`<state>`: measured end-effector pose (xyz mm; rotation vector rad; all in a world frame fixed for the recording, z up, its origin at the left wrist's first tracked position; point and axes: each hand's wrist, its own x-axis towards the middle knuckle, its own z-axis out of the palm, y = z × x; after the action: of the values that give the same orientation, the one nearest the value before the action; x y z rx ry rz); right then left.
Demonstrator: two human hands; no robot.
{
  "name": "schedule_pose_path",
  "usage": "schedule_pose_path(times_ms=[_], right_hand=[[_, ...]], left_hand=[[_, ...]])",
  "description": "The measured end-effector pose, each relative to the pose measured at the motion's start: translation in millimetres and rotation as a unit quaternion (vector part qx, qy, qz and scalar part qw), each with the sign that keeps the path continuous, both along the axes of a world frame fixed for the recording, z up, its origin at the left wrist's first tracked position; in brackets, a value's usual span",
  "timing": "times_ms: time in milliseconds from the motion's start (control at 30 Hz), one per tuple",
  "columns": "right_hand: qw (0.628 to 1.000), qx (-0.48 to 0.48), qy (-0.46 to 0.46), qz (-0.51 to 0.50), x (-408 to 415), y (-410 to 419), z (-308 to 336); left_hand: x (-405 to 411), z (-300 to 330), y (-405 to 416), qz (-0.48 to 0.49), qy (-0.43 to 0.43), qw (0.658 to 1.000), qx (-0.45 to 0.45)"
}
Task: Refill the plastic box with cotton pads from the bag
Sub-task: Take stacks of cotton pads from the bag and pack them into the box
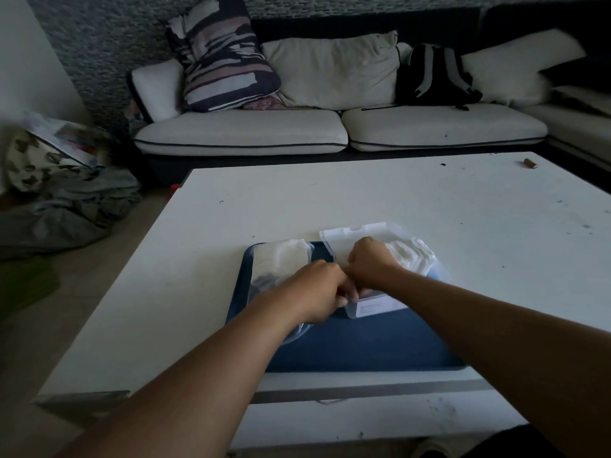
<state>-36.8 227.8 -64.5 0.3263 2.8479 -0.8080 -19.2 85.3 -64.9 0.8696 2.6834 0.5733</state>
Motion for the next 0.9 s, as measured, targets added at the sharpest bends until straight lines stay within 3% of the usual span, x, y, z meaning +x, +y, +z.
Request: schedule_pose_path(times_ms=[67,133,233,267,400,600,800,900], right_hand=[[0.992,-0.112,-0.061,0.002,0.0,9.1,15.1],[0.990,-0.132,-0.052,0.006,4.0,17.0,28.5],[0.996,-0.064,0.043,0.037,8.1,23.3,41.9],[0.997,-0.051,0.034,0.053,8.6,23.0,44.4],[0.977,-0.030,-0.144,0.153,16.1,16.8,41.3],[0.963,0.065,-0.175,0.193,5.6,12.4,23.0],[0.975,0.051,-0.101,0.191,5.4,12.3,32.8],[0.974,0.090,0.032,0.207,14.1,-0.7,52.5]], left_hand=[[-1.1,0.5,-3.4,0.007,0.000,1.000,0.005],[-1.2,0.2,-5.3,0.012,-0.013,1.000,0.016],[-0.4,2.0,-4.6,0.010,-0.016,1.000,0.011],[0.1,3.0,-4.2,0.007,-0.012,1.000,0.007],[2.3,6.3,-4.9,0.010,-0.011,1.000,0.004],[4.0,8.3,-4.3,-0.006,-0.027,1.000,0.002],[0.2,38.2,-24.0,0.043,-0.001,0.996,0.075],[-2.9,56.2,-62.4,0.133,0.046,0.990,-0.002]])
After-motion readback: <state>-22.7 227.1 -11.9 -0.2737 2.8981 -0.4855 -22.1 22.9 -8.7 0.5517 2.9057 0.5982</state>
